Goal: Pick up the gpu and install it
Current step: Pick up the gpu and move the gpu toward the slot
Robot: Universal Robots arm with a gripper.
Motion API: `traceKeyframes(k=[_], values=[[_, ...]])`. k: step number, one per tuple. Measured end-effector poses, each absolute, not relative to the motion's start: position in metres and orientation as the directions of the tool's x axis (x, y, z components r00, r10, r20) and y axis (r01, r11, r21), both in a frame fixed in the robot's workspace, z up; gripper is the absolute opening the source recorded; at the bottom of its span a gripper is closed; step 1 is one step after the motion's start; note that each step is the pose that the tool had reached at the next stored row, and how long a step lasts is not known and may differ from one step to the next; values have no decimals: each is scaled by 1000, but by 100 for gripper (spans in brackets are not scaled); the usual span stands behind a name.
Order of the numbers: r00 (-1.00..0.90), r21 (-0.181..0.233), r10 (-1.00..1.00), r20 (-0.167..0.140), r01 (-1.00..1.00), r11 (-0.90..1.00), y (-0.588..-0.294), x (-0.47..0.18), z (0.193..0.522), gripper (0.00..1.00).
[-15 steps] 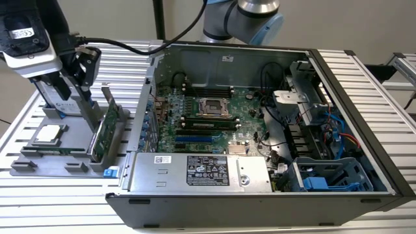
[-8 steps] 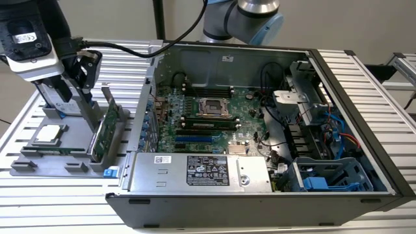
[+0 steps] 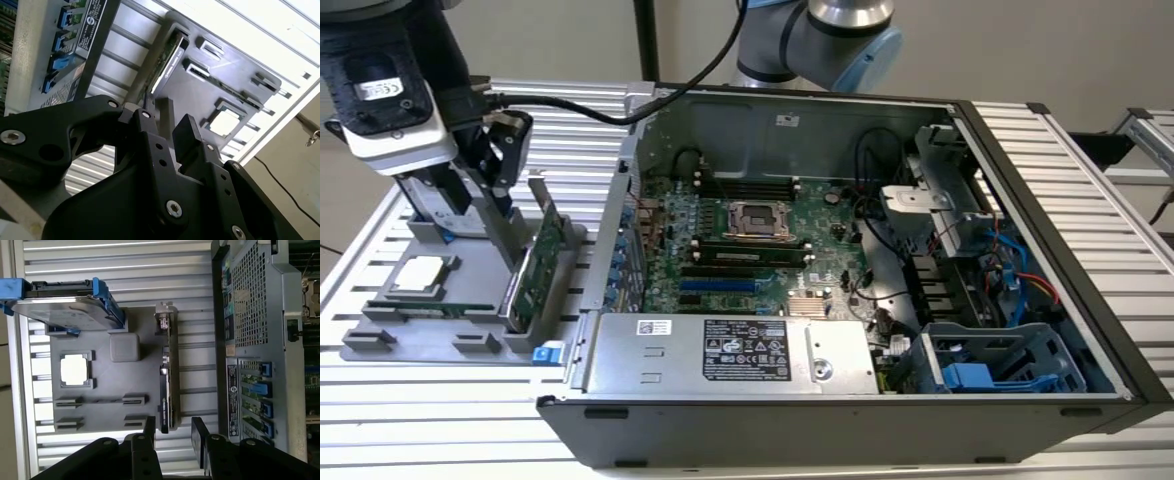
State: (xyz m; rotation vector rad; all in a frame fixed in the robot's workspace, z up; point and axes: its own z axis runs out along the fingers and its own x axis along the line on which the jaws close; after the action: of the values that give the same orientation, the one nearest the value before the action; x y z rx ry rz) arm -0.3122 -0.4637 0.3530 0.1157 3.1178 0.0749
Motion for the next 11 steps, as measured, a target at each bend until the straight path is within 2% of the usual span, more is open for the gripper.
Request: traceKeyframes(k=[11], values=[[-997, 49, 75, -19, 74, 996, -462, -311, 343, 100]])
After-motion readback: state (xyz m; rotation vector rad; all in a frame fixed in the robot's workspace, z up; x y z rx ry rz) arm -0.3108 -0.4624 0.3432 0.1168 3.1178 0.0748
